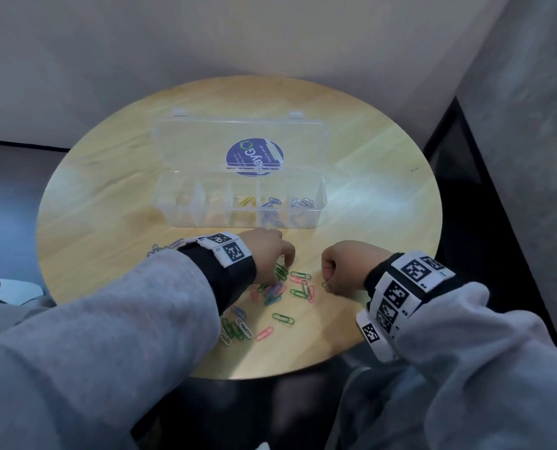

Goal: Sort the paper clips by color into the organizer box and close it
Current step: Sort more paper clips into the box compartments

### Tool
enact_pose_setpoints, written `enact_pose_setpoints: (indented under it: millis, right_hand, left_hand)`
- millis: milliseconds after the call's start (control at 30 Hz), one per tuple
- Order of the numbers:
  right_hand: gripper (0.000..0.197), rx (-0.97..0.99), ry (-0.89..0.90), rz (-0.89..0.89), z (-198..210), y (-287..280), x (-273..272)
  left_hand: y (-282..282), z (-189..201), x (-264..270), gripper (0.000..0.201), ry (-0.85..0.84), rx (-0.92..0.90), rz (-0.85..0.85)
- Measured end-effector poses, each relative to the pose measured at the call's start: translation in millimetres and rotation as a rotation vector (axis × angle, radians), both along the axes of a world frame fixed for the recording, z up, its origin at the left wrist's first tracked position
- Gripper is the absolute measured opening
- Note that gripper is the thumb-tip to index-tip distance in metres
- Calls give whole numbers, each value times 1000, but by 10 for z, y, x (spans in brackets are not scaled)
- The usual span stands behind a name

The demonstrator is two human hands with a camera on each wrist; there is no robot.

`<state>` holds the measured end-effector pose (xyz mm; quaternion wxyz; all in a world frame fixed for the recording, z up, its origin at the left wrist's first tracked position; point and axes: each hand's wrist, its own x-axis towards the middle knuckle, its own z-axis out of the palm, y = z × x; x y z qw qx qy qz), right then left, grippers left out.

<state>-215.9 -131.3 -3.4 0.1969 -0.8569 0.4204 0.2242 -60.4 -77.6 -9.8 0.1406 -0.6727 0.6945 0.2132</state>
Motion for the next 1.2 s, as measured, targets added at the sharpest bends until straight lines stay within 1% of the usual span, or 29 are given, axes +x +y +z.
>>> enact_pose_setpoints:
  millis: [167,267,367,400,433,533,600,700,767,833,900,967,1000,1067,1200]
  right_hand:
    - [6,-4,7,48,-15,-2,28]
    - [7,16,67,69,-30,6,49]
    - [7,54,41,39,-21,7,66]
    - [11,85,12,10,-15,-9,60]
    - [14,137,-35,-40,-12,-37,45]
    - [9,313,-238,-246,-30,-139,-22]
    - [10,397,-327,-347,-43,-174,-43]
    - [17,516,-377,-422,-48,-177,-27]
    - [19,555,-382,-452,-45,-163,-19]
    - [21,527,-379,-438,-53,-148,-13]
    - [21,380,-339,-360,-68,-147,-10]
    - [20,215,-263,-269,-72,-134,-13]
    - [18,170,-227,-239,-81,-120,-14]
    - [12,108,-189,-192,-118,-84,2]
    - [16,20,-230,-126,-186,-74,71]
  left_hand:
    - [-13,-46,5,30,-4,21,26]
    - [-18,-60,15,27,-2,34,48]
    - [-14,-65,6,17,-19,56,51]
    - [-7,-67,3,13,-24,56,53]
    - [0,-69,4,14,-29,54,59]
    - [10,-66,4,15,-36,68,69]
    - [13,-56,1,15,-32,74,70]
    - [23,-46,3,12,-13,69,65]
    - [27,-45,8,10,2,59,62]
    - [27,-38,13,10,25,53,71]
    - [26,-27,12,11,38,51,82]
    - [26,-16,4,19,28,52,82]
    - [25,-10,-4,22,20,58,83]
    - [25,8,-26,22,0,70,80]
    - [47,24,-75,19,-64,83,67]
